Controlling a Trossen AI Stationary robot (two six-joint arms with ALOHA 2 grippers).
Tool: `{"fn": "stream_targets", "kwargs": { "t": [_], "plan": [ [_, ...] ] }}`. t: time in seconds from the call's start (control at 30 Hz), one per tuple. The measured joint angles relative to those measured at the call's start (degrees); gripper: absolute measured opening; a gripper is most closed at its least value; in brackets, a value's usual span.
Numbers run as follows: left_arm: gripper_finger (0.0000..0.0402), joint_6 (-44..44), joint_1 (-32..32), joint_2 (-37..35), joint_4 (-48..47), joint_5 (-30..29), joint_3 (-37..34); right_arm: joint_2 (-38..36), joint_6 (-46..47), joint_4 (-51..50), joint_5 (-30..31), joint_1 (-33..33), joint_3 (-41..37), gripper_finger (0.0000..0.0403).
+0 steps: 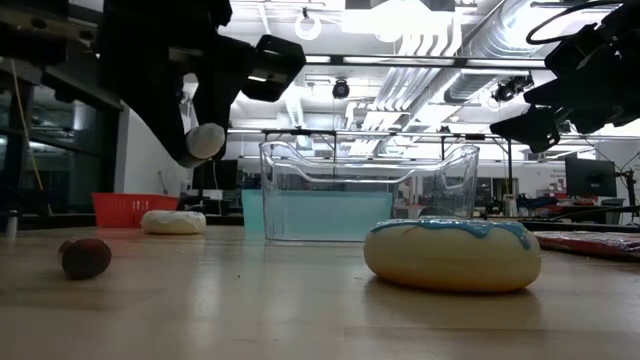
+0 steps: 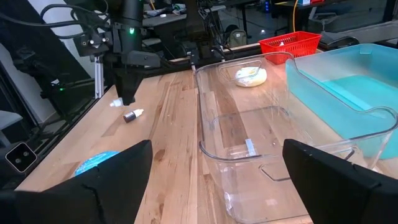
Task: Pick & Place Food Item
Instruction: Put the blue food coloring bottle into the red bin
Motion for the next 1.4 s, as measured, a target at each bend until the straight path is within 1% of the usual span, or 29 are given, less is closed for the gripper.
{"fn": "stream_targets", "kwargs": {
  "t": [0.1, 0.3, 0.63, 0.8, 1.0, 1.1, 1.27, 1.4],
  "plan": [
    [0.0081, -2.4, -0.2, 0.0, 0.0, 0.0, 0.0, 0.0, 0.0, 0.0, 0.0, 0.0, 0.0, 0.0350],
    [0.0081, -4.4, -0.1, 0.0, 0.0, 0.0, 0.0, 0.0, 0.0, 0.0, 0.0, 0.0, 0.0, 0.0350],
    [0.0081, -11.1, 3.9, 0.0, -1.8, -1.5, 0.0, 0.0, 0.0, 0.0, 0.0, 0.0, 0.0, 0.0350],
    [0.0081, -19.8, 5.3, 0.0, -4.5, -2.9, 0.0, 0.0, 0.0, 0.0, 0.0, 0.0, 0.0, 0.0350],
    [0.0081, -35.1, 5.5, 0.0, -7.8, -3.8, 0.0, 0.0, 0.0, 0.0, 0.0, 0.0, 0.0, 0.0350],
    [0.0081, -41.2, 5.5, -0.4, -9.3, -4.2, 0.0, 0.0, 0.0, 0.0, 0.0, 0.0, 0.0, 0.0350],
    [0.0081, -46.9, 5.5, -1.9, -12.0, -6.3, 0.0, 0.0, 0.0, 0.0, 0.0, 0.0, 0.0, 0.0350],
    [0.0081, -48.9, 5.5, -4.0, -14.5, -8.1, 0.0, 0.0, 0.0, 0.1, 0.0, 0.0, 0.0, 0.0350]
  ]
}}
